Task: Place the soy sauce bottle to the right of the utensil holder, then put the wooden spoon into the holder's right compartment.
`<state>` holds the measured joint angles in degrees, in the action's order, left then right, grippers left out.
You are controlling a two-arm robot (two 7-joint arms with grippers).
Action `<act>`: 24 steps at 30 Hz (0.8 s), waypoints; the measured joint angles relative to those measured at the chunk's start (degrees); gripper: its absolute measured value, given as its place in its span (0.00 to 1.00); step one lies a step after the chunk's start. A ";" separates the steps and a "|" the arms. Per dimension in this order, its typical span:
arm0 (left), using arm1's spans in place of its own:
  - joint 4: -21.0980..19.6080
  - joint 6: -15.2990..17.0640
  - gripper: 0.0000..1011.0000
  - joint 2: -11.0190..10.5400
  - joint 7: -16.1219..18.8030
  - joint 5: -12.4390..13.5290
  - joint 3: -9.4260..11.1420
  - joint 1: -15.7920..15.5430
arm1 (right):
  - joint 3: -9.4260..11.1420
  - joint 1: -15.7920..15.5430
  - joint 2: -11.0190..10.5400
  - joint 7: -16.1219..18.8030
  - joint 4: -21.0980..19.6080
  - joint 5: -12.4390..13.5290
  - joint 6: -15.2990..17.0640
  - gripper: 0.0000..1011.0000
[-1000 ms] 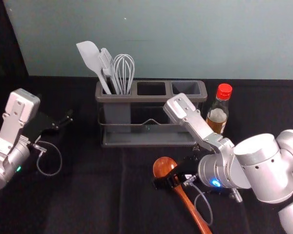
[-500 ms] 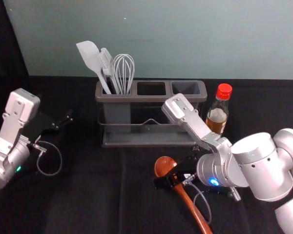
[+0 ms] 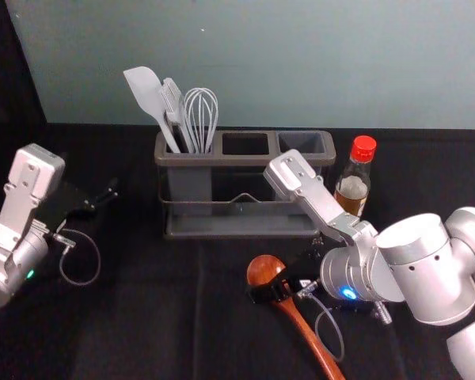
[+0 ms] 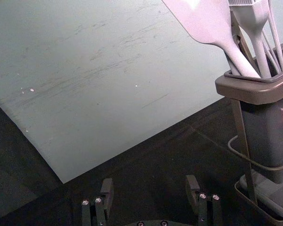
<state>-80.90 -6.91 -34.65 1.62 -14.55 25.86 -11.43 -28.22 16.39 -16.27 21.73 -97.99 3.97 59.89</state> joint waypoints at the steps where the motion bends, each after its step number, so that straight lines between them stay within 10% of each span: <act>1: 0.00 0.00 0.99 0.00 0.00 0.01 0.00 0.00 | 0.13 -0.04 0.05 0.13 0.00 -0.15 -0.03 0.99; 24: 0.00 0.00 0.99 0.00 0.00 0.00 0.00 0.00 | 0.22 0.75 1.51 2.34 2.64 -2.77 -0.58 0.99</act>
<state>-80.90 -6.91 -34.65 1.62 -14.55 25.86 -11.43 -28.00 17.14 -14.76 24.08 -95.35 1.19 59.31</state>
